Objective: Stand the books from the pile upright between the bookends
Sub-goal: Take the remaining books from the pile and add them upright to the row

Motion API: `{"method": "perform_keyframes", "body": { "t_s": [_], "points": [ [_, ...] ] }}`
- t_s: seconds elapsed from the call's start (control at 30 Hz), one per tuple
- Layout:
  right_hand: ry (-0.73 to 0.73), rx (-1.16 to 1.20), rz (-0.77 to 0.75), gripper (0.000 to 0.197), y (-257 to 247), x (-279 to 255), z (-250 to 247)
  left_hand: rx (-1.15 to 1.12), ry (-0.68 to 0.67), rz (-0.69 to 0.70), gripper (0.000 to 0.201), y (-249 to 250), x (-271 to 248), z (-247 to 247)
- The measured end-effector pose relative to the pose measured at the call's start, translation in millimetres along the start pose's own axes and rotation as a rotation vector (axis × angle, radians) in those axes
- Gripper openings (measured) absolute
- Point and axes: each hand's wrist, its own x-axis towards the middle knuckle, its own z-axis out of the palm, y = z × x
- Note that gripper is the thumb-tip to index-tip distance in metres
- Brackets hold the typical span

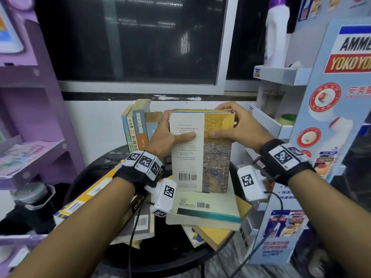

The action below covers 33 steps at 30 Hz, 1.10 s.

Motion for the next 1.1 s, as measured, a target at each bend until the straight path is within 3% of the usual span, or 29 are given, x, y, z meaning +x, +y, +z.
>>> {"method": "perform_keyframes", "body": {
  "t_s": [0.27, 0.57, 0.67, 0.9, 1.1],
  "points": [
    [-0.154, -0.077, 0.036, 0.051, -21.0, 6.1, -4.6, 0.107, -0.111, -0.005, 0.067, 5.9, 6.1, -18.2],
    [-0.101, -0.168, 0.057, 0.058, -40.8, 1.4, 10.8, 0.172, -0.076, 0.010, 0.061, 6.4, 8.1, -29.2],
    [-0.111, -0.200, 0.082, 0.056, -51.2, 1.2, 15.0, 0.163, -0.085, -0.005, 0.069, 8.1, 4.8, -32.1],
    [-0.092, -0.327, 0.047, 0.084, -68.7, -2.5, 33.9, 0.077, -0.085, -0.016, 0.077, 11.2, -2.1, -37.4],
    [-0.117, -0.361, 0.070, 0.084, -80.7, -2.8, 42.4, 0.049, -0.080, -0.032, 0.079, 12.1, -5.9, -46.4]
  ]
}}
